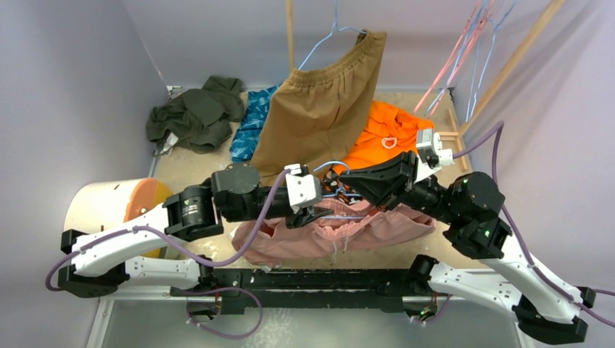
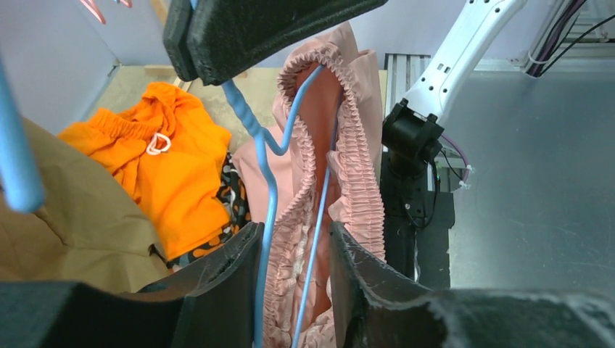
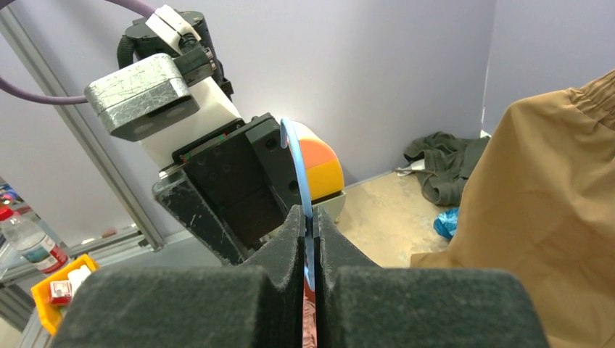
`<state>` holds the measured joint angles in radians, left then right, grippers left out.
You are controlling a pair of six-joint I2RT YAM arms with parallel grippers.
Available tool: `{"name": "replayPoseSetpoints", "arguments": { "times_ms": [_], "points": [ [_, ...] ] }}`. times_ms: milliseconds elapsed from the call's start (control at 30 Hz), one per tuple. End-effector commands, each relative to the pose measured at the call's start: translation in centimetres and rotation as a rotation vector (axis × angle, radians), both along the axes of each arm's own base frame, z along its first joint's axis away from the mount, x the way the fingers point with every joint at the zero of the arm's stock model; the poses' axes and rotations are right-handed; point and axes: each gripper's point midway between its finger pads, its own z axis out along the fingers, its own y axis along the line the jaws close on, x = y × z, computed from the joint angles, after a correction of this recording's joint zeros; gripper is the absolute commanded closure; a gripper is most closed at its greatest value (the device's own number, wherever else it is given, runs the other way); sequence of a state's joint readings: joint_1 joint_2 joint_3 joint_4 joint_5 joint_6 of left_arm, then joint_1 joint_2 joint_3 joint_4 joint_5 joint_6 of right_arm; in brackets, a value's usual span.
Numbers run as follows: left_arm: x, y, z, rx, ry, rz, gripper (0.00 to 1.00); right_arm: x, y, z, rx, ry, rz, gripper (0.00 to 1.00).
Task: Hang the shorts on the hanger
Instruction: Hang the shorts on the hanger.
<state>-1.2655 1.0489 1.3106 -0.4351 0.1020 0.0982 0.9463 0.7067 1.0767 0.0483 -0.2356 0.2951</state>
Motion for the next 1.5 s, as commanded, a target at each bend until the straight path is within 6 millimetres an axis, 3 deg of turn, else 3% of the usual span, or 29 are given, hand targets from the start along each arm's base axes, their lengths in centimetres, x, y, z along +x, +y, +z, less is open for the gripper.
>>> {"name": "replayPoseSetpoints", "arguments": {
  "times_ms": [0, 200, 400, 600, 733, 800, 933, 1200, 1333, 1467],
  "points": [
    [-0.7, 0.1, 1.9, -0.091, -0.001, -0.024, 0.65, -1.0, -0.8, 3.0, 0.086, -0.072, 0.024, 1.00],
    [-0.9, 0.2, 2.5, -0.197, 0.109, -0.018, 0.65, -1.4, -0.9, 2.8, 0.097, -0.080, 0.037, 1.00],
    [0.9, 1.2, 2.7, -0.331, 0.246, -0.025, 0.65, -1.8, -1.0, 2.9, 0.103, -0.087, 0.051, 1.00],
    [0.9, 0.9, 1.8, -0.343, 0.291, -0.051, 0.67, -1.9, -1.0, 2.6, 0.101, -0.083, 0.057, 1.00],
    [0.9, 0.7, 2.1, -0.361, 0.289, -0.059, 0.84, -1.9, -0.8, 2.5, 0.097, -0.078, 0.061, 1.00],
    [0.9, 0.7, 2.3, -0.373, 0.282, -0.060, 1.00, -1.8, -0.7, 2.3, 0.088, -0.072, 0.062, 1.00],
    [1.1, 0.9, 2.8, -0.386, 0.259, -0.055, 1.00, -1.5, -0.3, 1.3, 0.031, -0.037, 0.059, 1.00],
    [-0.1, 0.5, 3.4, -0.357, 0.244, -0.135, 1.00, -1.4, -0.5, -1.1, -0.110, -0.017, 0.050, 0.49],
    [-1.0, 0.3, 3.3, -0.335, 0.251, -0.190, 1.00, -1.3, -0.6, -2.6, -0.198, -0.029, 0.048, 0.44],
    [-1.7, 0.2, 3.3, -0.324, 0.258, -0.235, 1.00, -1.7, -0.8, -3.1, -0.221, -0.051, 0.064, 0.50]
  ]
}}
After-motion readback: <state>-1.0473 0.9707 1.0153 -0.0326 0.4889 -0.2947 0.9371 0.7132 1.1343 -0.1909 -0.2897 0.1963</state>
